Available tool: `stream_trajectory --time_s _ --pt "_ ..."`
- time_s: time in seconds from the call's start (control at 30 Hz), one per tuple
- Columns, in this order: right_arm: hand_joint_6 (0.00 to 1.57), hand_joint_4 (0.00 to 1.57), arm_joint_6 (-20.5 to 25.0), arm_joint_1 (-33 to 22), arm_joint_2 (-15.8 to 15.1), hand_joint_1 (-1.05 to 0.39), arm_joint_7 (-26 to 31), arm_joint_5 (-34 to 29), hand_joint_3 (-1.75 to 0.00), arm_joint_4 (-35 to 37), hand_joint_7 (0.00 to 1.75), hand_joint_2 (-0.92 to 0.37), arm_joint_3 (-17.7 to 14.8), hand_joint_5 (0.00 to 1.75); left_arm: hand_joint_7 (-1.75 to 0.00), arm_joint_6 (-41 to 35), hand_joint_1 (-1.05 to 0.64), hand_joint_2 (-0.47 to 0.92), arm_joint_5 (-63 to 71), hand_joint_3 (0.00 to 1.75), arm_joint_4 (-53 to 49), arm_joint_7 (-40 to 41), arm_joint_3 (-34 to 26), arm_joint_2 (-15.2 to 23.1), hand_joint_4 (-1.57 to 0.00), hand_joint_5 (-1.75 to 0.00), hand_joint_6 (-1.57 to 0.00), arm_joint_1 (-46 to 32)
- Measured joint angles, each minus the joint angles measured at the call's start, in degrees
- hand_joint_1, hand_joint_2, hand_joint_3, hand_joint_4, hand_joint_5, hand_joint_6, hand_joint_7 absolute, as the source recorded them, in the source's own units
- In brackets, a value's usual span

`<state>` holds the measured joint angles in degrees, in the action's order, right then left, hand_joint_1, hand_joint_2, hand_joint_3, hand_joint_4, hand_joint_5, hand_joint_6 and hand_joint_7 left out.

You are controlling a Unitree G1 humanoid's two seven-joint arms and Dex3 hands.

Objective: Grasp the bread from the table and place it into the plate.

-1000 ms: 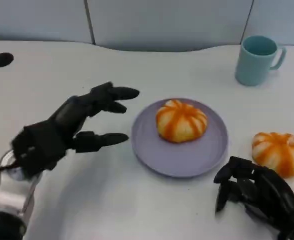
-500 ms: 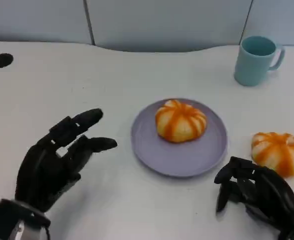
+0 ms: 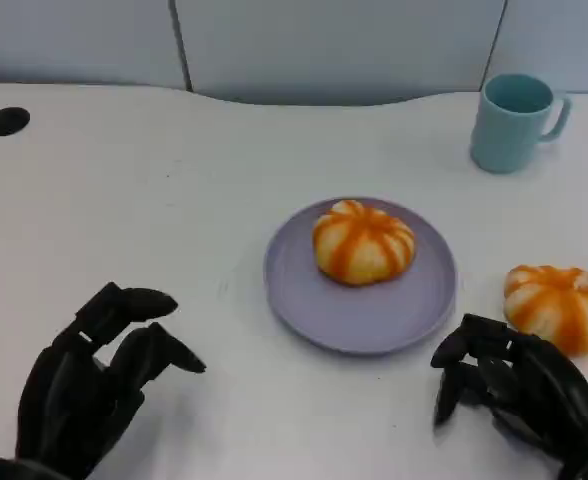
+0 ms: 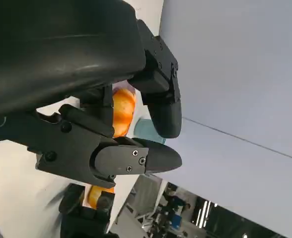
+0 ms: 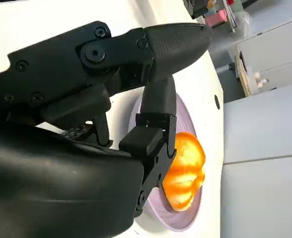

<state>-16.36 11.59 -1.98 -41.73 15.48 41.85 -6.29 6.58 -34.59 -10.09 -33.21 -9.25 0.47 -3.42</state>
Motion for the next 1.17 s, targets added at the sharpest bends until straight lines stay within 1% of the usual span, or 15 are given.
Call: stream_trajectory --time_s 0.03,0.07,0.13,0.4,0.7,0.8,0.87,1.0,1.17 --pt "0.70 0.68 -0.1 0.0 0.0 -0.52 0.0 0.0 -0.24 0.0 1.14 -0.92 0.0 1.56 -1.65 -0.1 -0.55 0.92 0.0 0.42 0.0 0.0 -0.2 -0.2 -0.58 -1.75 -0.38 0.0" --pt "0.70 0.68 -0.3 0.0 0.0 -0.52 -0.1 0.0 -0.25 0.2 1.14 -0.92 0.0 1.56 -1.70 -0.3 -0.54 0.92 0.0 0.42 0.0 0.0 -0.5 -0.3 -0.60 -1.75 -0.36 0.0" --pt "0.70 0.68 -1.0 0.1 -0.3 -0.52 -0.5 0.0 -0.25 0.7 1.14 -0.92 0.0 1.56 -1.74 -1.0 -0.53 0.92 -0.1 0.42 0.0 0.0 -1.1 -0.3 -0.62 -1.75 -0.35 -0.1" --pt "0.70 0.68 -1.3 0.2 -0.8 -0.52 -0.7 0.1 -0.24 1.1 1.13 -0.92 -0.1 1.56 -1.75 -2.6 -0.49 0.92 0.1 0.39 -0.1 1.3 -2.7 -1.1 -0.63 -1.75 -0.35 -0.2" --pt "0.70 0.67 -1.2 0.8 -1.0 -0.50 -0.6 0.1 -0.27 1.9 1.14 -0.92 -0.1 1.57 -1.75 -1.6 -0.48 0.92 2.5 0.35 -3.2 1.3 -3.0 -1.3 -0.65 -1.75 -0.39 0.7" --pt "0.69 0.67 -1.5 1.3 -1.0 -0.51 -1.3 0.5 -0.25 2.9 1.13 -0.92 -0.3 1.56 -1.75 -0.3 -0.48 0.92 3.1 0.33 -4.1 1.3 -3.0 -1.3 -0.65 -1.75 -0.40 1.0" --pt "0.70 0.67 -1.6 1.7 -1.0 -0.51 -1.7 0.7 -0.25 3.6 1.13 -0.92 -0.6 1.56 -1.75 -0.3 -0.50 0.92 3.2 0.35 -4.5 1.3 -3.0 -1.4 -0.65 -1.75 -0.39 1.0" --pt "0.70 0.67 -2.9 2.1 -1.1 -0.51 -2.5 0.8 -0.26 4.9 1.14 -0.92 -0.9 1.56 -1.75 0.7 -0.50 0.92 4.6 0.37 -4.8 1.3 -2.9 -1.5 -0.65 -1.75 -0.39 1.0" --pt "0.70 0.67 -3.7 2.3 -1.1 -0.51 -2.5 0.7 -0.25 5.7 1.14 -0.92 -1.1 1.54 -1.75 0.9 -0.47 0.92 4.6 0.36 -4.9 1.2 -3.0 -1.5 -0.65 -1.75 -0.38 1.0"
